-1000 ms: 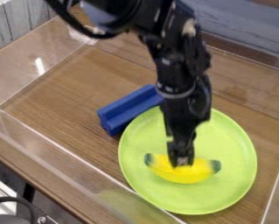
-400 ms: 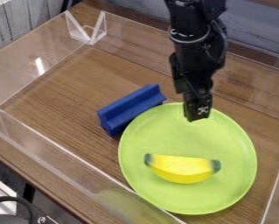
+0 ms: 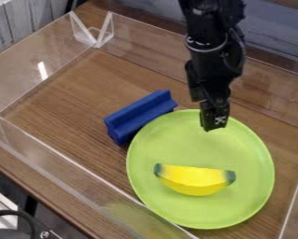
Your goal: Put the banana in the green plate
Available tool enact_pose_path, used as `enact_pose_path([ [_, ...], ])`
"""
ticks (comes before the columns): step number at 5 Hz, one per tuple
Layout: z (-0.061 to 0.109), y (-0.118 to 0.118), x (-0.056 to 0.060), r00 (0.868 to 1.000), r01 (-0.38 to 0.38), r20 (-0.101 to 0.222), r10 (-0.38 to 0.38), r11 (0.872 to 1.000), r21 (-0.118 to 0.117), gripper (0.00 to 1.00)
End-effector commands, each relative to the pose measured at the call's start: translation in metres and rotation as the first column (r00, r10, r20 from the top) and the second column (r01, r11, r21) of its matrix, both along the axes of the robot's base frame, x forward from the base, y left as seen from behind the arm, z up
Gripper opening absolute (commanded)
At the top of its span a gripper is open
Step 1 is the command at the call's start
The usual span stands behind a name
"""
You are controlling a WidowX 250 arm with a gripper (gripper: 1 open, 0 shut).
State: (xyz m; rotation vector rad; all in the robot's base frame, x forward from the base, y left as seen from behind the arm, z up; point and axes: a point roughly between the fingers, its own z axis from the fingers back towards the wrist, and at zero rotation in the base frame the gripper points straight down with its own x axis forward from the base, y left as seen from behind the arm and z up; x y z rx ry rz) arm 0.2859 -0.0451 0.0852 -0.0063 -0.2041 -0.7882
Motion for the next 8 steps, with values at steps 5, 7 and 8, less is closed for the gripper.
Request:
enact_pose_path([
  [5, -0.022, -0.005, 0.023, 0.994, 0.062, 0.088, -0.062, 0.998, 0.004, 1.0],
  [7, -0.032, -0.008, 0.025, 0.991, 0.084, 0.1, -0.084, 0.996, 0.002, 1.0],
  [8, -0.035, -0.009, 0.026, 0.991, 0.088, 0.105, -0.088, 0.996, 0.002, 1.0],
])
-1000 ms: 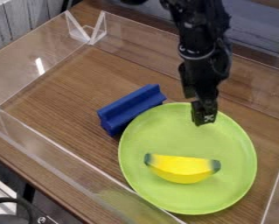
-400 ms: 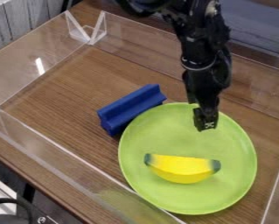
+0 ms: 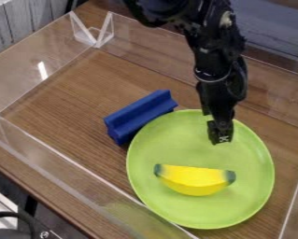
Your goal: Put the banana in the green plate
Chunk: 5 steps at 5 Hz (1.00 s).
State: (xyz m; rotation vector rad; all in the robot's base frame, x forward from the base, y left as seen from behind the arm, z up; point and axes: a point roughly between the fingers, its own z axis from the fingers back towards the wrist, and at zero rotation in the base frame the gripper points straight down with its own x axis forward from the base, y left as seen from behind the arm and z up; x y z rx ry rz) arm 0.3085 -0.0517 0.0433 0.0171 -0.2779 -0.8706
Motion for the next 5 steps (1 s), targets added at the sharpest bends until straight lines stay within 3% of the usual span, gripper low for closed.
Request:
enact_pose_path([
  [1, 0.0047, -0.0041, 0.0035, 0.999, 0.01, 0.032, -0.01, 1.0, -0.007, 1.0],
  [5, -0.0019, -0.0056, 0.0069, 0.999, 0.02, 0.032, -0.019, 1.0, -0.021, 1.0],
])
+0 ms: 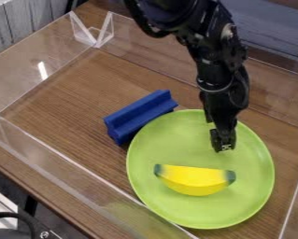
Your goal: Put the banana in the green plate
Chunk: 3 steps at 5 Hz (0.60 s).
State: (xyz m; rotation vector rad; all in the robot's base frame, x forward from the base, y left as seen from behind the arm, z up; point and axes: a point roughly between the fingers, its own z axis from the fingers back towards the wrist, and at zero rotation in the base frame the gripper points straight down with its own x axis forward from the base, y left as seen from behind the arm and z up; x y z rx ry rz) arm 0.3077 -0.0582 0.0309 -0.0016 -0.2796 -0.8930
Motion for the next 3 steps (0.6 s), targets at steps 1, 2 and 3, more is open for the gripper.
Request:
enact_pose_path([
  [1, 0.0102, 0.0023, 0.0099, 0.999, 0.001, 0.032, -0.001, 1.0, -0.008, 1.0],
  [2, 0.0099, 0.0031, 0.0121, 1.0, 0.006, 0.03, -0.006, 1.0, -0.007, 0.0],
  [3, 0.0149, 0.0039, 0.0133, 1.0, 0.001, 0.026, 0.0, 1.0, -0.008, 0.0],
])
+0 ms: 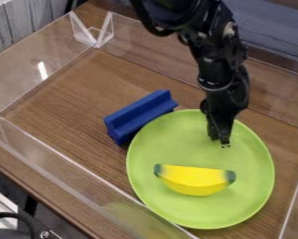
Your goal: Put the banana in the green plate
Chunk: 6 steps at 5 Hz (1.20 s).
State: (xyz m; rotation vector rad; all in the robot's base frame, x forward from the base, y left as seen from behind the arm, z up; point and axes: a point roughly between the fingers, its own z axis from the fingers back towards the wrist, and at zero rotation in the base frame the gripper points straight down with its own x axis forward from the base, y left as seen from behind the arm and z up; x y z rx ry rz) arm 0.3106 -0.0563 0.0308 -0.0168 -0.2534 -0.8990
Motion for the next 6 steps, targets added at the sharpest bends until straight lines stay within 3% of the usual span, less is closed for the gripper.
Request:
enact_pose_path([
  [1, 0.018, 0.001, 0.009, 0.999, -0.012, 0.049, 0.012, 1.0, -0.013, 1.0],
  [2, 0.021, 0.0, 0.007, 0.999, -0.014, 0.048, 0.015, 1.0, -0.02, 0.0],
  [3, 0.024, -0.001, 0.006, 0.999, -0.018, 0.049, 0.02, 1.0, -0.025, 1.0],
  [4, 0.027, -0.002, 0.005, 0.999, -0.021, 0.049, 0.022, 0.999, -0.03, 0.0],
  [5, 0.03, -0.002, 0.005, 0.998, -0.023, 0.051, 0.024, 0.999, -0.035, 1.0],
  [6, 0.031, -0.003, 0.004, 0.998, -0.023, 0.05, 0.025, 0.999, -0.043, 0.0],
])
